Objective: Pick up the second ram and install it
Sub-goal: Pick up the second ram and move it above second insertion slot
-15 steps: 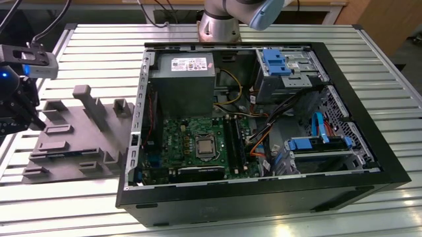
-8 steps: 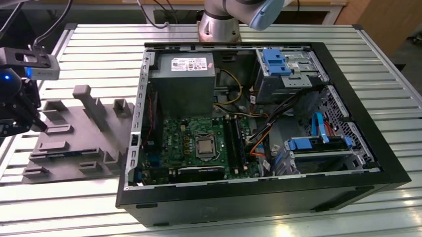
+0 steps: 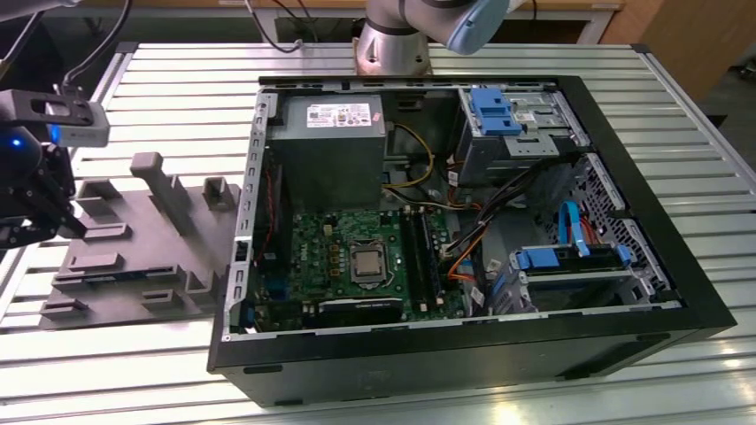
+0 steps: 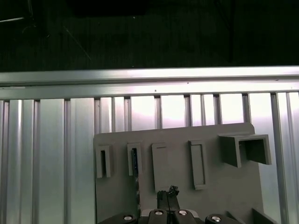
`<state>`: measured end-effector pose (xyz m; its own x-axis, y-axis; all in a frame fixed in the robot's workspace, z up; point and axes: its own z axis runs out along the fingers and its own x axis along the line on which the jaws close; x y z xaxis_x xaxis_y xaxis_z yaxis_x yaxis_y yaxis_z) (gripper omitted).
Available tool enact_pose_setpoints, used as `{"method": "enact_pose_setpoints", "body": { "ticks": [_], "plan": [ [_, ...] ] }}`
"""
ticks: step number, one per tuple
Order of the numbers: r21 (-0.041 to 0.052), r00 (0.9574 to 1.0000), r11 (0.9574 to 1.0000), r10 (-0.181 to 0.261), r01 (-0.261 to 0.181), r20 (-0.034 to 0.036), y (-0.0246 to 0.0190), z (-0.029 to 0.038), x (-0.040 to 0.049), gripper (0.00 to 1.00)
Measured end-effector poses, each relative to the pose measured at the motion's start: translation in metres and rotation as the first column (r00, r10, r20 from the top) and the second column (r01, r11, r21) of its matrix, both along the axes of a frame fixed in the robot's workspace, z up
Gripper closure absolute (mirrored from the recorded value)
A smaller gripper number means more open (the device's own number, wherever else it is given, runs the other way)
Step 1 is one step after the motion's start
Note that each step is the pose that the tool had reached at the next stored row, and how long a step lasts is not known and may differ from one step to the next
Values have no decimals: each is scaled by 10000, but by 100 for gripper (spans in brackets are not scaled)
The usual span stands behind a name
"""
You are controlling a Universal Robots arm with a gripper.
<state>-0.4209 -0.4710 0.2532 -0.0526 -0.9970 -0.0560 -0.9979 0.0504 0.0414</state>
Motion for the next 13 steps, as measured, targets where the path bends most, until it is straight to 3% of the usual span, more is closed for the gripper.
{"method": "enact_pose_setpoints", "body": {
  "ticks": [13],
  "plan": [
    [0, 10000, 10000, 25, -25, 0, -25, -25, 0, 89]
  ]
}}
